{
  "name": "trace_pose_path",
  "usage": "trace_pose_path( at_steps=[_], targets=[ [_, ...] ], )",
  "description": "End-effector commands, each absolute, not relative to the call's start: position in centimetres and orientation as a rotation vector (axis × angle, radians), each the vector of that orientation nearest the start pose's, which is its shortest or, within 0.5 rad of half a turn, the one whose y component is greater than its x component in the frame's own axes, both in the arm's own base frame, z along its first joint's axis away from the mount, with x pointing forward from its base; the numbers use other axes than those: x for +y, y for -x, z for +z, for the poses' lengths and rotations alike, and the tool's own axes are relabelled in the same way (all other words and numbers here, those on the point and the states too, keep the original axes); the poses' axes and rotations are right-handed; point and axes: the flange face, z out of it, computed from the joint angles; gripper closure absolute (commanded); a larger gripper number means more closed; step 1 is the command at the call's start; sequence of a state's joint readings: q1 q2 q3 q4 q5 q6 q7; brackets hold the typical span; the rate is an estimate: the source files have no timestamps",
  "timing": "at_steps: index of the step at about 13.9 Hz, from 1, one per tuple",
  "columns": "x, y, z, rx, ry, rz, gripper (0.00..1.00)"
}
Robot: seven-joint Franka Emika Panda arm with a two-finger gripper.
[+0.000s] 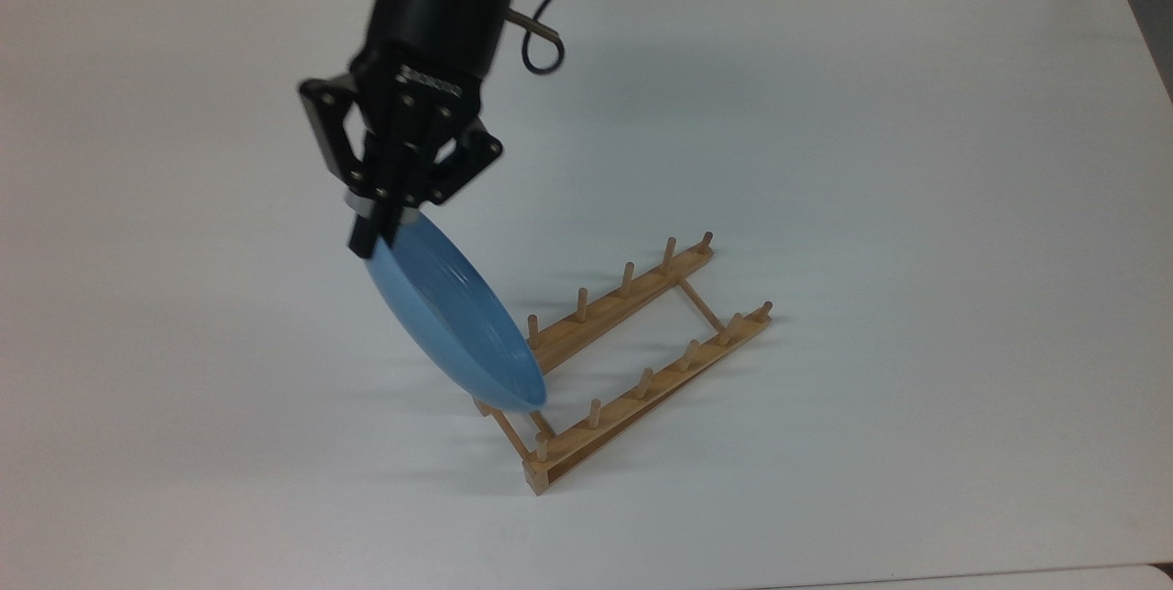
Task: Place plate in plate rack
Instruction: 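Lift the plate on edge and carry it over the wooden rack pegs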
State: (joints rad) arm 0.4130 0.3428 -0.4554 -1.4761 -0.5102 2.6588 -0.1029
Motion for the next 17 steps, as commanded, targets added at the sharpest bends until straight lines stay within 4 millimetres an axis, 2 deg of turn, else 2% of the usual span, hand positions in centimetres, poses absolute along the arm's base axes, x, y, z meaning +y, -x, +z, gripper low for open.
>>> trace_pose_path(
  at_steps=[1,3,7,8,11,14,15,16,17],
  targets=[
    [6.6,-70.9,57.8,0.631,-2.239,1.006,0.93],
    [7.3,-71.6,55.9,0.658,-2.232,0.971,0.93],
    [9.1,-71.9,54.0,0.714,-2.21,0.94,0.93],
    [9.3,-72.2,53.1,0.733,-2.196,0.918,0.93],
    [8.7,-72.4,52.8,0.734,-2.184,0.906,0.93],
    [9.7,-72.3,52.7,0.732,-2.198,0.923,0.91],
    [10.4,-72.2,52.5,0.74,-2.204,0.927,0.88],
    [10.6,-72.2,52.5,0.746,-2.204,0.928,0.8],
    [10.6,-72.2,52.4,0.748,-2.203,0.924,0.63]
  ],
)
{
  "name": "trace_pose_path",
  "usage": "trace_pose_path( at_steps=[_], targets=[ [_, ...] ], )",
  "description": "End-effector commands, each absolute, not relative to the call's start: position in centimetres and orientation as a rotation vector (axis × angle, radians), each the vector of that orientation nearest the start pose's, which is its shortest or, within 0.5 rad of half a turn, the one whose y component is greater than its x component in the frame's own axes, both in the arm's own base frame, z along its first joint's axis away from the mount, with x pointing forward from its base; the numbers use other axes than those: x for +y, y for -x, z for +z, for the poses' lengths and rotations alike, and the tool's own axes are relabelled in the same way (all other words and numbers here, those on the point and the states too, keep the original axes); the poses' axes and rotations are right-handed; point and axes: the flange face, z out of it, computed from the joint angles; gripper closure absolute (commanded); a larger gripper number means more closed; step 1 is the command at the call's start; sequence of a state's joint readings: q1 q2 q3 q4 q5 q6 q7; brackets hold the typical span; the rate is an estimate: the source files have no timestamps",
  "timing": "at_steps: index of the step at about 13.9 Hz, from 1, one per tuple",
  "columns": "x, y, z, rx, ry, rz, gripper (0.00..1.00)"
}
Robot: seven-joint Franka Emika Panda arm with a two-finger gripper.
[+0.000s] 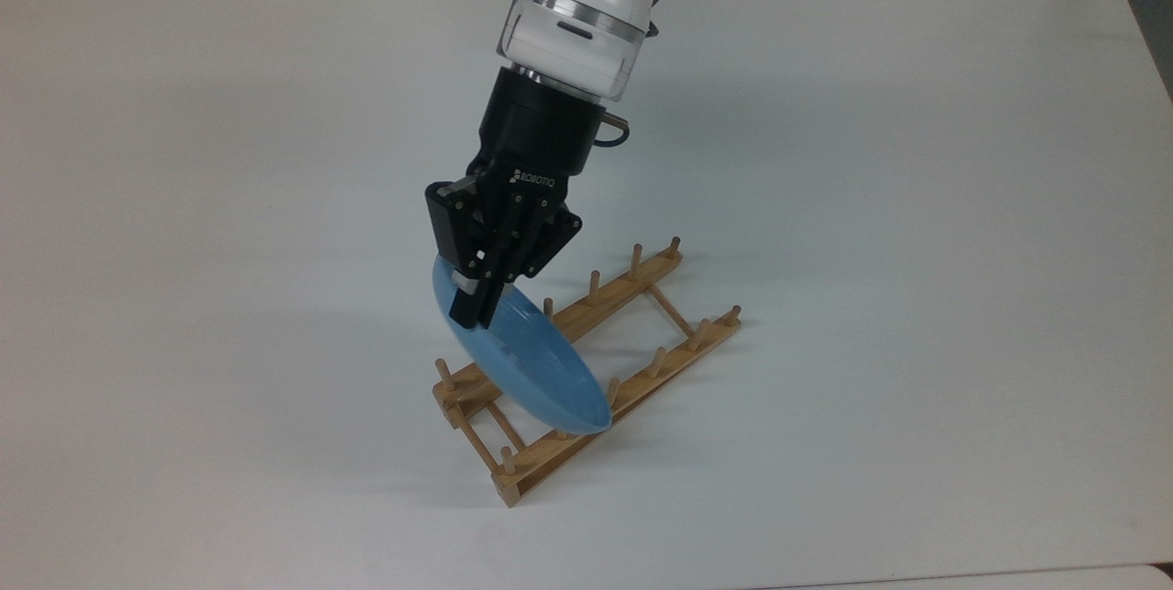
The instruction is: Place plate in plate rack
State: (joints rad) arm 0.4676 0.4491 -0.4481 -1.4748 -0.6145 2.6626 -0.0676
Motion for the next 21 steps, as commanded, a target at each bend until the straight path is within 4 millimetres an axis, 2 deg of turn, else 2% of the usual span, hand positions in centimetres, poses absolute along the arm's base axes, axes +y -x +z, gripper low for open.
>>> trace_pose_path(
  at_steps=[1,2,3,5,6,8,9,11,12,14,16,19,21],
  targets=[
    [11.0,-72.1,52.2,0.758,-2.197,0.92,0.51],
    [11.1,-72.1,52.2,0.745,-2.209,0.929,0.3],
    [11.5,-72.0,52.1,0.723,-2.223,0.947,0.0],
    [12.0,-71.9,52.3,0.662,-2.261,0.987,0.0],
    [12.8,-71.9,52.5,0.599,-2.303,1.031,0.0],
    [13.9,-71.5,53.2,0.37,-2.417,1.152,0.0],
    [15.4,-71.2,54.3,0.15,-2.536,1.26,0.0],
    [16.9,-70.5,54.7,-0.092,-2.696,1.319,0.0],
    [16.4,-70.3,54.5,-0.214,-2.776,1.277,0.0],
    [15.1,-69.8,54.3,-0.439,-2.923,1.087,0.0],
    [12.6,-69.1,54.4,-0.581,-3.026,0.847,0.0],
    [7.6,-66.3,54.7,-0.585,-3.156,0.385,0.0],
    [5.3,-64.1,56.2,-0.535,-3.174,0.216,0.0]
  ],
)
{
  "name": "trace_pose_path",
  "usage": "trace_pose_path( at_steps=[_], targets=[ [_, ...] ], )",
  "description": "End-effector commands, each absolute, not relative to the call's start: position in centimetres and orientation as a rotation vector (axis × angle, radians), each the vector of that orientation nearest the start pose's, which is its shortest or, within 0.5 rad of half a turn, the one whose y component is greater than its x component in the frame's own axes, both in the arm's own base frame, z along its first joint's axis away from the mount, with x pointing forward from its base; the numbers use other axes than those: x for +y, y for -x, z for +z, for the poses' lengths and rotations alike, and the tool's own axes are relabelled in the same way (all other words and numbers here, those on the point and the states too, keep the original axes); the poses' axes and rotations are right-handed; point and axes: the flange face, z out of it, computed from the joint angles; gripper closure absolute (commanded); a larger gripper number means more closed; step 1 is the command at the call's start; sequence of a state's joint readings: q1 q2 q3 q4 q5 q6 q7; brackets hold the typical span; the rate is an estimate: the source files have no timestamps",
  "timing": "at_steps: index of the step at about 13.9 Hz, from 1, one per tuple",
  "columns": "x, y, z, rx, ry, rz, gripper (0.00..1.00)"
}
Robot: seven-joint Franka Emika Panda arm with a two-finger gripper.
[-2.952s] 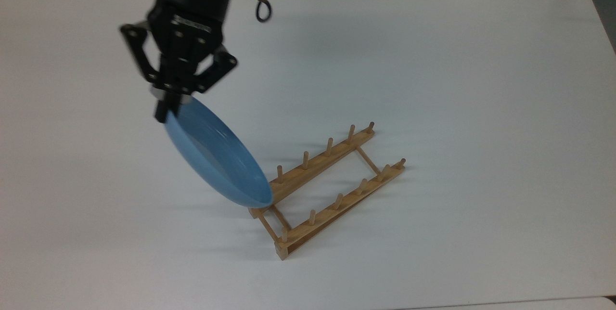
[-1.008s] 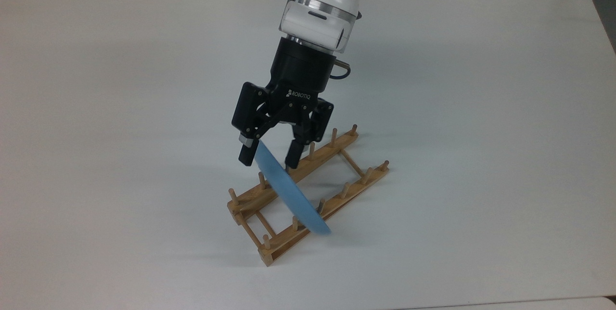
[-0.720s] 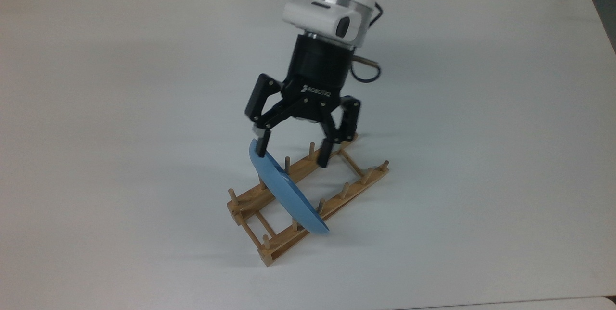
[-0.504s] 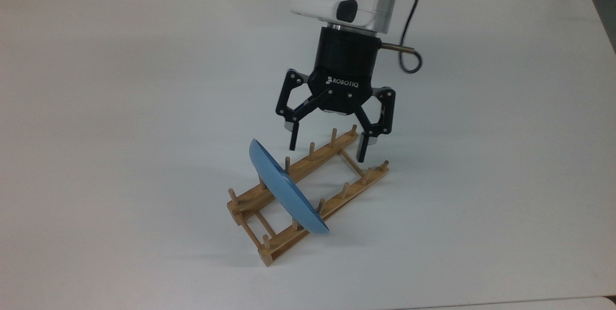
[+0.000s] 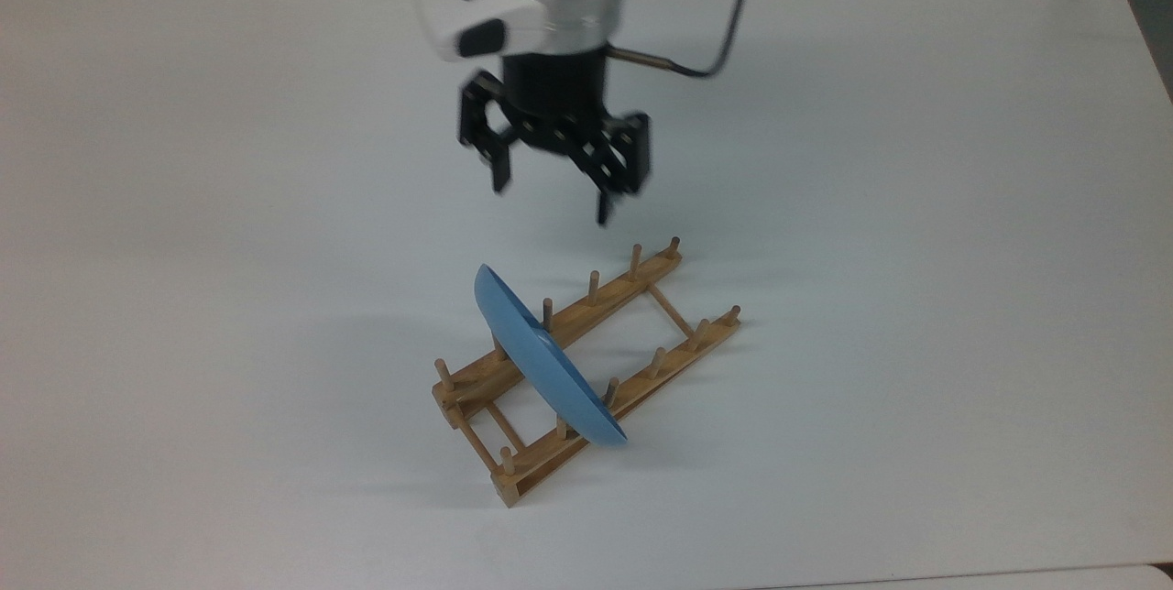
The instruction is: Place plate in plate rack
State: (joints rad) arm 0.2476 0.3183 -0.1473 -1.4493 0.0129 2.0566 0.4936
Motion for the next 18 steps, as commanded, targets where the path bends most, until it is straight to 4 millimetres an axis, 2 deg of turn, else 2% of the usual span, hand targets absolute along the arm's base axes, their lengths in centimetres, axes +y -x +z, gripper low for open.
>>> trace_pose_path(
  at_steps=[1,5,8,9,11,18],
  targets=[
    [3.8,-63.2,56.6,0.519,3.024,-0.144,0.0],
    [-1.6,-60.8,57.9,0.388,3.059,-0.07,0.0],
    [-2.1,-60.3,57.6,0.388,3.059,-0.054,0.0],
    [-2.2,-59.9,58.4,0.381,3.057,-0.073,0.0],
    [-2.6,-59.5,58.3,0.383,3.059,-0.064,0.0],
    [-2.8,-59.9,57.5,0.38,3.085,-0.046,0.0]
  ],
)
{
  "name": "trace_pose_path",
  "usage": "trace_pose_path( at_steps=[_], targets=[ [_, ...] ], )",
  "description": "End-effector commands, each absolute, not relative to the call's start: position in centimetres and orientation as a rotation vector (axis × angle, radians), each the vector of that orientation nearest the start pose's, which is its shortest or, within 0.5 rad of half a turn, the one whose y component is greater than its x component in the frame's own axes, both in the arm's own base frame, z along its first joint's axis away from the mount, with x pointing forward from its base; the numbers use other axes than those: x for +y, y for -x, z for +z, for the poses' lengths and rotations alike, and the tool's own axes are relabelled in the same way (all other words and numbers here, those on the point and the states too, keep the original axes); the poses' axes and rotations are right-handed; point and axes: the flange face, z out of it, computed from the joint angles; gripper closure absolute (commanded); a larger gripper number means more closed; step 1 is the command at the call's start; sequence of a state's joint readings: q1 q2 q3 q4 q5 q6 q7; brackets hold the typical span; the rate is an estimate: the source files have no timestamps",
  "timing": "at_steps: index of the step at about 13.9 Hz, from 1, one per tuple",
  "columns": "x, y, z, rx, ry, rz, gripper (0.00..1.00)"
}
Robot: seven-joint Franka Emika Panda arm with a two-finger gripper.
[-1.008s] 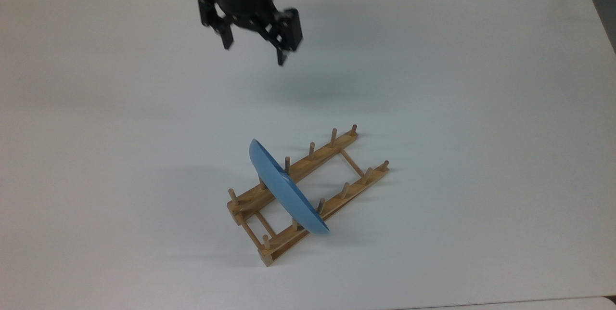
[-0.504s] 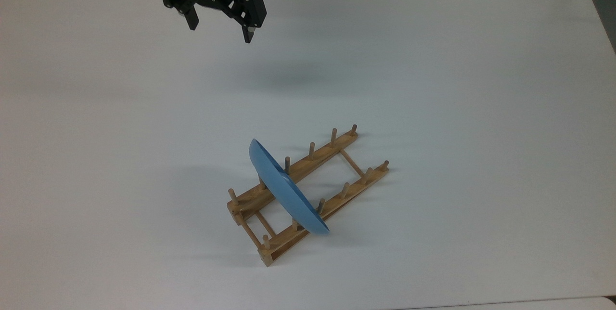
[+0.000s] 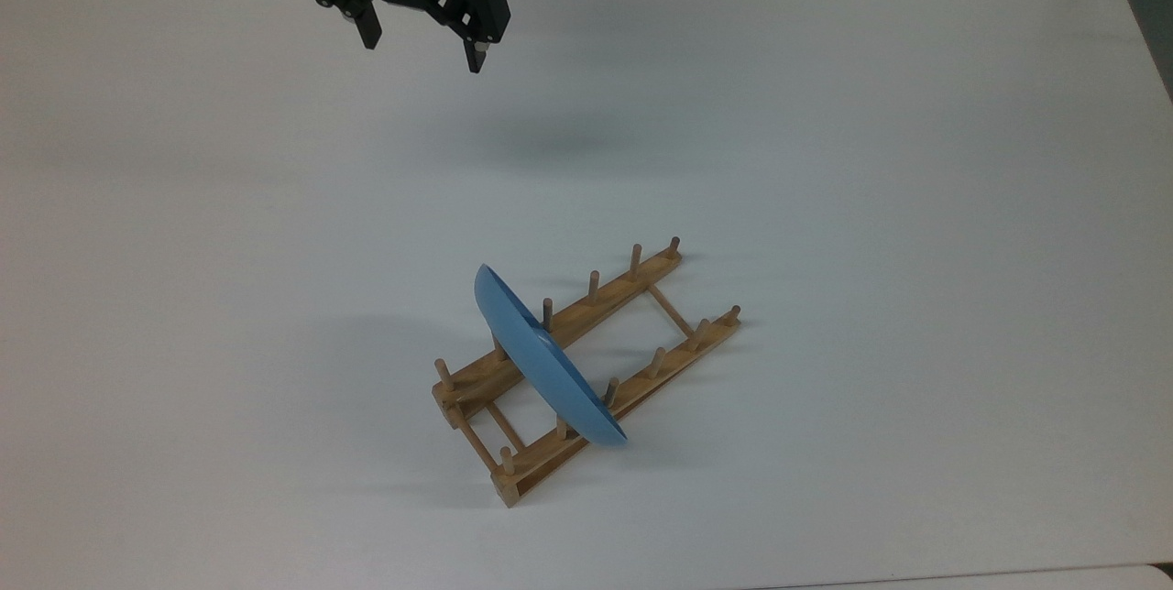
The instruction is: Place plate in plate rack
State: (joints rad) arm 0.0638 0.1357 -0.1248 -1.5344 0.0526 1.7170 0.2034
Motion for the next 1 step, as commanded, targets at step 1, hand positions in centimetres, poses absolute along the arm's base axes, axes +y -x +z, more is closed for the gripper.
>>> trace_pose_path(
  at_steps=[1],
  targets=[
    [-2.89,-59.98,57.38,0.377,3.095,-0.047,0.0]
  ],
)
